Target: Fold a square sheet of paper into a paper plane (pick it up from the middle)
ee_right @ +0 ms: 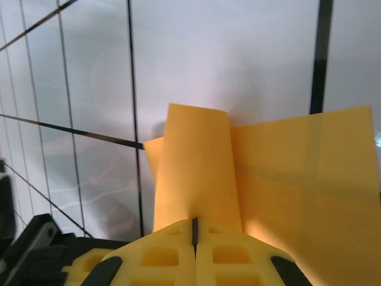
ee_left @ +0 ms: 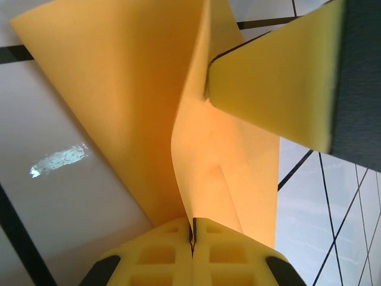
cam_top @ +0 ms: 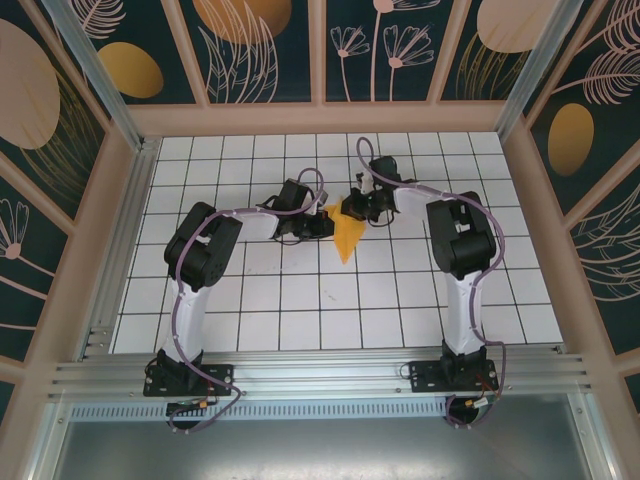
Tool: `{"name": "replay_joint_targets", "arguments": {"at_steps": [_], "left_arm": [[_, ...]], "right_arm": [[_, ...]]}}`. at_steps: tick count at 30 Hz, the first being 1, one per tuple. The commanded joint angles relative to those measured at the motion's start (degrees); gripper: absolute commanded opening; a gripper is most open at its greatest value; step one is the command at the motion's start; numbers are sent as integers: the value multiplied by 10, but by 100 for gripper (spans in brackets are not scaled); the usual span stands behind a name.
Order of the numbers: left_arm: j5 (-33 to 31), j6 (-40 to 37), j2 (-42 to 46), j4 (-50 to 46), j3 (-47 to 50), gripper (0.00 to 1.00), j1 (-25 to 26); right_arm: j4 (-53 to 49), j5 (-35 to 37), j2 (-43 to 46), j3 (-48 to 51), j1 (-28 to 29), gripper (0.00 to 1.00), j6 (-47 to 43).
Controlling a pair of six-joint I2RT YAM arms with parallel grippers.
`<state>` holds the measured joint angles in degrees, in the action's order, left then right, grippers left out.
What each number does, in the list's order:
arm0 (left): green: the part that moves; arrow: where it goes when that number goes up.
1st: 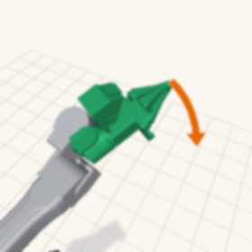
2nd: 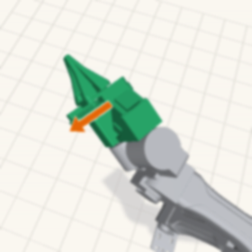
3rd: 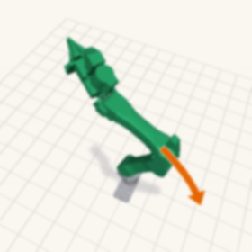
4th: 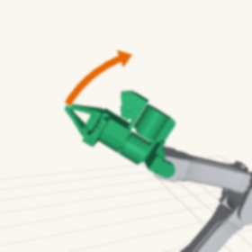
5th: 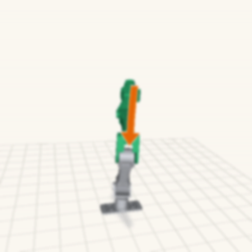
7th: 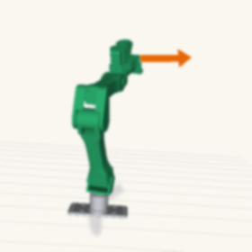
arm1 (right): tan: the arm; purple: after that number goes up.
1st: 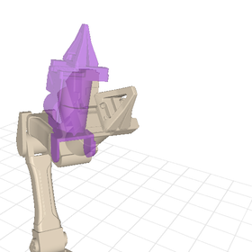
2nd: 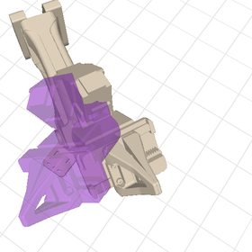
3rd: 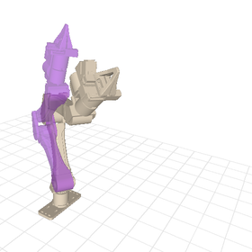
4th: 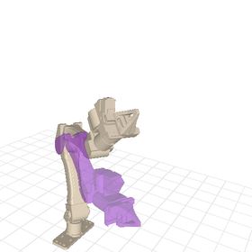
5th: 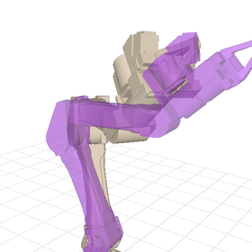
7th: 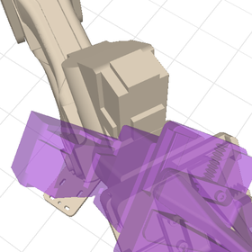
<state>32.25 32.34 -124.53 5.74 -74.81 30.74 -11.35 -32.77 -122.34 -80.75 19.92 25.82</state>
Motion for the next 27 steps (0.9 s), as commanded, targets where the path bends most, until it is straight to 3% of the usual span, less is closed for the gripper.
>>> {"name": "replay_joint_targets", "arguments": {"at_steps": [1, 11, 20, 27], "left_arm": [[-54, -19, -29, -49, 4, 0, -7], [-63, -20, -22, -57, 13, 0, -7], [-73, -14, -20, -57, 19, 0, -7], [-70, -14, -21, -56, 19, 0, -7]], "right_arm": [[-5, 16, -35, -13, -4, 8, 0], [-46, 74, -66, -62, -5, 8, -6], [-27, 23, -58, -92, -5, 8, 0], [-54, 37, -95, -133, -9, 9, -3]]}}
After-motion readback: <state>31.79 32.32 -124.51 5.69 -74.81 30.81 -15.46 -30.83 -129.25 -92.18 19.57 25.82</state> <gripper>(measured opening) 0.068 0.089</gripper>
